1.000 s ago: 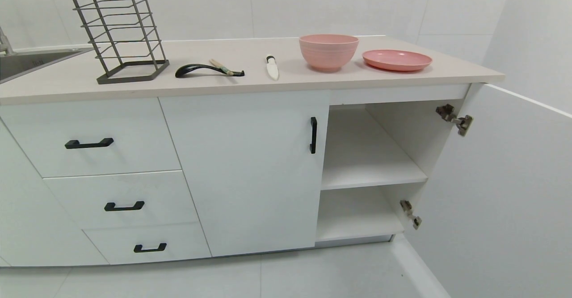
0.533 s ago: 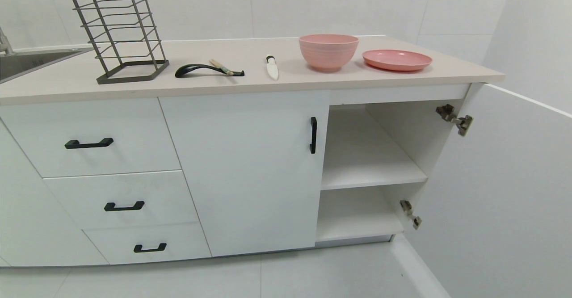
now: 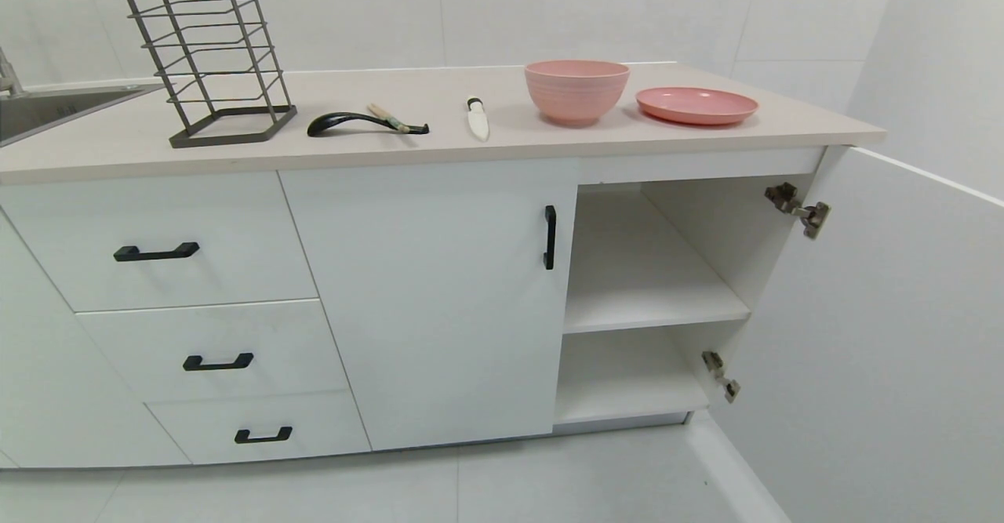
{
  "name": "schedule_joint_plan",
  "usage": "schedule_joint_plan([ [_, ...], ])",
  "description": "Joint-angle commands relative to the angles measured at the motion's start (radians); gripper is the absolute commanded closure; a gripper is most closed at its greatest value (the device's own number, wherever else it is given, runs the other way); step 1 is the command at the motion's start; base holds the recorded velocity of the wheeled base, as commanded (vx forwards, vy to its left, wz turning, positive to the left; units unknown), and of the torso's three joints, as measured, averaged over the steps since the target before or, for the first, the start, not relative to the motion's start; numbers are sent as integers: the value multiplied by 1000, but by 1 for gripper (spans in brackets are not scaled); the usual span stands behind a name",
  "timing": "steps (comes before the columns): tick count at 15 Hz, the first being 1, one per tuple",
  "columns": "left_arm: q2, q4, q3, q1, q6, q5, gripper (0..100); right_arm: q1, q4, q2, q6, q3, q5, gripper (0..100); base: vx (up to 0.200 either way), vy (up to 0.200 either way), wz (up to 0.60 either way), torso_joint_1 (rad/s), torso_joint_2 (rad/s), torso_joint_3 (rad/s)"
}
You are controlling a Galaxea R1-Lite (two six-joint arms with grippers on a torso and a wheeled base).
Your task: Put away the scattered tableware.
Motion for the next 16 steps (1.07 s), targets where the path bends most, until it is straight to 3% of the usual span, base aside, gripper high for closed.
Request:
schedule_joint_plan([
  [1,4,0,0,0,0,0,0,-3,28,-22,12,1,-89,0,0,0,0,0,0,0],
  [6,4,0,0,0,-6,2,0,-2,34,-21,63,1,-88,0,0,0,0,0,0,0],
  [10,4,0,0,0,-4,9,0,-2,34,-22,63,1,-88,0,0,-200,0,6,2,2],
  [16,4,0,0,0,-6,17,0,-2,34,-21,63,1,-88,0,33,0,0,0,0,0],
])
